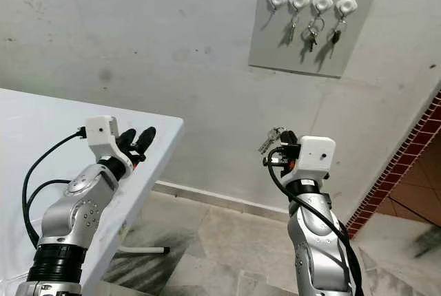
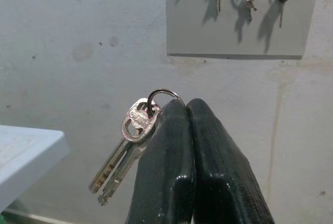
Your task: Hang keys on a hook
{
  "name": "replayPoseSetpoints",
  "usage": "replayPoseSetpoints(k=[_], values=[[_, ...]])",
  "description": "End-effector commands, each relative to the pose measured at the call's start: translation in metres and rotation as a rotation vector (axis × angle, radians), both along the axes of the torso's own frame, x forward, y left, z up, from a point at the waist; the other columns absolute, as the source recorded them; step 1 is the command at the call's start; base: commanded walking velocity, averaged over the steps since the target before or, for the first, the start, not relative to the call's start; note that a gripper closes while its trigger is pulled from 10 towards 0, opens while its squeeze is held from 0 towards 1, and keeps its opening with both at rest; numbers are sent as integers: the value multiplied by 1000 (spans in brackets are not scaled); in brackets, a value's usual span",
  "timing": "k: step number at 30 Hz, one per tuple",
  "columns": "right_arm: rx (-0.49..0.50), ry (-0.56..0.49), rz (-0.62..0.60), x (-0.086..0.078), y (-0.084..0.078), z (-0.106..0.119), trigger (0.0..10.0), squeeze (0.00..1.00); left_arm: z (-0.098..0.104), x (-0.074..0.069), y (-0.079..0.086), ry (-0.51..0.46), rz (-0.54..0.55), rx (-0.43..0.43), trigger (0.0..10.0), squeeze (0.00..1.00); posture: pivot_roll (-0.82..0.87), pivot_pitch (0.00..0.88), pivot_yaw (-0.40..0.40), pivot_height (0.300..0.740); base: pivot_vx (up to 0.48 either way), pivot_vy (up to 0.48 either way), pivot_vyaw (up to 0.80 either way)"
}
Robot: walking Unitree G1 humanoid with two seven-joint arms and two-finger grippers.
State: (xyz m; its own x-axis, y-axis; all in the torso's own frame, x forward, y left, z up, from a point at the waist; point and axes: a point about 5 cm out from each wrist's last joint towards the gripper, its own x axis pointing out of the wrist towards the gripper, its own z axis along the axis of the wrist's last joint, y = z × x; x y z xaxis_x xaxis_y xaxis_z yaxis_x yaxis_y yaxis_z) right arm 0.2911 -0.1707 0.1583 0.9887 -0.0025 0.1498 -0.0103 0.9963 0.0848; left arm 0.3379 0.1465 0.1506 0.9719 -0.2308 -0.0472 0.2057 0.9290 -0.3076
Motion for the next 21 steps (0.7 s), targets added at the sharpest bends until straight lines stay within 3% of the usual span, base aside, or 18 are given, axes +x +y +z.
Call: replayPoseSetpoints(k=[1, 21], values=[[-1, -39, 3, 0, -1, 9, 10000, 0, 6, 1, 0, -23, -9, 4, 10000, 0, -3, 0, -9, 740, 349, 0, 0], [8, -42, 13, -1, 1, 7, 10000, 0, 7, 0, -3, -35, -34, 40, 10000, 0, 0, 0, -7, 740, 473, 0, 0]])
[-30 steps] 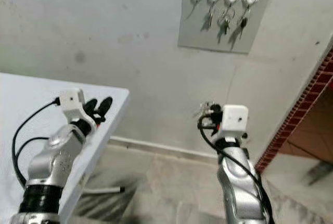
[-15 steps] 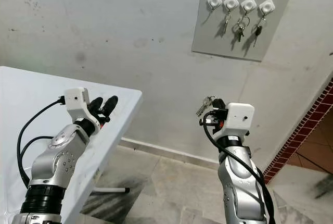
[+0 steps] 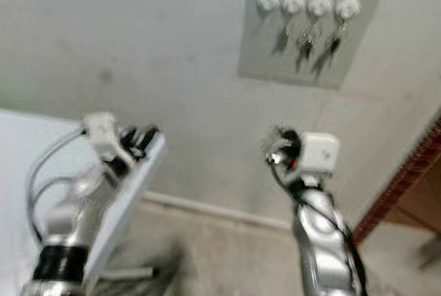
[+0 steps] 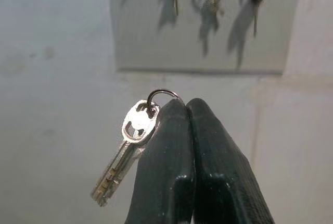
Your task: Hang keys on a hook
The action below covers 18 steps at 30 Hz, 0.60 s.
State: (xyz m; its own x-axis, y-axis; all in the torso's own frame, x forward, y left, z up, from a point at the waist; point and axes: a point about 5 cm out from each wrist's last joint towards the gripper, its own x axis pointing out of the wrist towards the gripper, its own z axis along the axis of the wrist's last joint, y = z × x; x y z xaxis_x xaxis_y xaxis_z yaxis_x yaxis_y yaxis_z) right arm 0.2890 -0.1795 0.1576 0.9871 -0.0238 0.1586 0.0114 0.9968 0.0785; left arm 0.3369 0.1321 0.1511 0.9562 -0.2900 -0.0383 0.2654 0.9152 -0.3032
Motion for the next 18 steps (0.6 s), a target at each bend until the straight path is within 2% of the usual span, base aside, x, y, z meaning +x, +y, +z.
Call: replayPoseSetpoints(k=[1, 15, 18], values=[[14, -33, 36, 1, 10, 8, 10000, 0, 6, 1, 12, -27, 28, 37, 10000, 0, 0, 0, -7, 740, 480, 0, 0], [15, -30, 39, 1, 10, 7, 10000, 0, 7, 0, 11, -27, 29, 27, 10000, 0, 2, 0, -7, 740, 473, 0, 0], [14, -29, 42, 1, 10, 7, 10000, 0, 7, 0, 11, -28, 45, -13, 10000, 0, 3, 0, -8, 740, 0, 0, 0]])
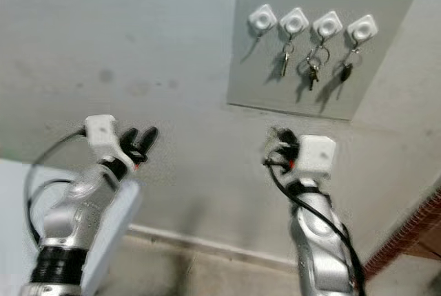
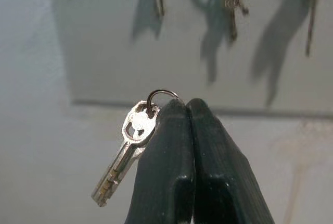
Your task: Hang keys on a hook
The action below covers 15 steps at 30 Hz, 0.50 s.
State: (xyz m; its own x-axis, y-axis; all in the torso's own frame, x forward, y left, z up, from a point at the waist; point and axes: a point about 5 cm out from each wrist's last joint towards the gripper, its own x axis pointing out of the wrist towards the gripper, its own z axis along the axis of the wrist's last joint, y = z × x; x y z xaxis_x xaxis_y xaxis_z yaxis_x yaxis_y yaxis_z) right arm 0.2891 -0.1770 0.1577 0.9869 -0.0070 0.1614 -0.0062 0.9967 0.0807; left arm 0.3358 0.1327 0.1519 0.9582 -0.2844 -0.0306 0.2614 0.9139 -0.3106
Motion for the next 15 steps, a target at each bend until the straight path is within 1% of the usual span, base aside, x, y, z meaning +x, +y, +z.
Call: replayPoseSetpoints(k=[1, 4, 5, 10, 12, 13, 14, 15], values=[[11, -27, 30, 1, 8, 7, 10000, 0, 7, 1, 11, -29, 47, 8, 10000, 0, 3, 0, -9, 740, 0, 0, 0], [13, -25, 37, 1, 9, 6, 10000, 0, 10, 1, 11, -52, 47, 15, 10000, 0, 5, 0, -12, 740, 0, 0, 0], [11, -24, 42, 1, 9, 6, 10000, 0, 13, 0, 10, -78, 51, 26, 10000, 0, 5, 0, -13, 740, 0, 0, 0], [13, -27, 62, 1, 11, 7, 10000, 0, 17, -2, 5, -97, 13, 30, 10000, 0, 5, 0, -13, 740, 0, 0, 0], [15, -34, 85, 2, 13, 9, 10000, 0, 24, -3, -4, -132, -30, 38, 10000, 0, 7, 0, -18, 740, 0, 0, 0], [15, -34, 85, 2, 13, 9, 10000, 0, 24, -3, -4, -132, -30, 38, 10000, 0, 7, 0, -18, 740, 0, 0, 0], [15, -39, 92, 4, 13, 11, 10000, 0, 31, -6, -16, -182, -99, 75, 10000, 0, 7, 0, -18, 740, 0, 0, 0], [16, -47, 107, 5, 14, 13, 10000, 0, 37, -8, -25, -209, -143, 84, 10000, 0, 8, 0, -19, 740, 0, 0, 0]])
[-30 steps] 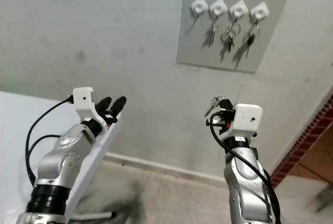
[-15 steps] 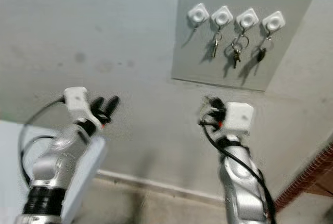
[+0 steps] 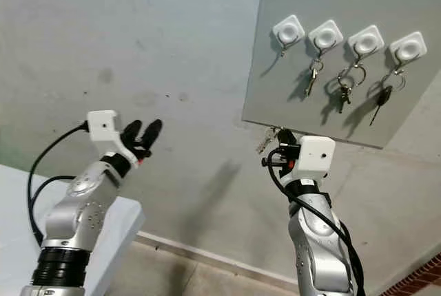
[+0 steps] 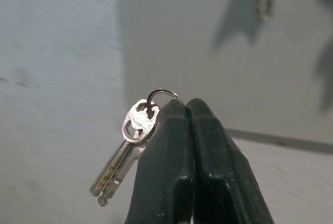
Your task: Hang keys on a hook
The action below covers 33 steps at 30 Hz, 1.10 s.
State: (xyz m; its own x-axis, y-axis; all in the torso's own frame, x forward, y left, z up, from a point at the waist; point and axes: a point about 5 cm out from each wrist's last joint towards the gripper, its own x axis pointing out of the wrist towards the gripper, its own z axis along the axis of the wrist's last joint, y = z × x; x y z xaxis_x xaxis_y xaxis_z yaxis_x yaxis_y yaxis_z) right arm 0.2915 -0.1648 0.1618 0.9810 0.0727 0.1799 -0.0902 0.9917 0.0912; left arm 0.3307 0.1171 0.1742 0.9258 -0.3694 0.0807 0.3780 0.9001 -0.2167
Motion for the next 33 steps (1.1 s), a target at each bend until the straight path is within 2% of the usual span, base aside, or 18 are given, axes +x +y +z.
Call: replayPoseSetpoints(k=[1, 5, 9, 25, 33], values=[[6, -29, 24, 3, 2, 8, 10000, 0, 15, -2, -10, -72, -54, 29, 10000, 0, 8, 0, -19, 740, 0, 0, 0], [3, -58, 71, 8, 5, 16, 10000, 0, 27, -4, -29, -128, -149, 62, 10000, 0, 8, 0, -22, 740, 0, 0, 0], [15, -102, 116, 15, 10, 29, 10000, 0, 37, -4, -39, -162, -199, 66, 10000, 0, 4, 0, -20, 740, 0, 0, 0], [73, -217, 260, 20, 28, 57, 10000, 0, 50, -8, -44, -196, -236, 62, 10000, 0, 7, 5, -19, 740, 0, 0, 0], [118, -278, 243, 20, 29, 72, 10000, 0, 51, -11, -49, -200, -260, 67, 10000, 0, -2, 6, 0, 740, 0, 0, 0]])
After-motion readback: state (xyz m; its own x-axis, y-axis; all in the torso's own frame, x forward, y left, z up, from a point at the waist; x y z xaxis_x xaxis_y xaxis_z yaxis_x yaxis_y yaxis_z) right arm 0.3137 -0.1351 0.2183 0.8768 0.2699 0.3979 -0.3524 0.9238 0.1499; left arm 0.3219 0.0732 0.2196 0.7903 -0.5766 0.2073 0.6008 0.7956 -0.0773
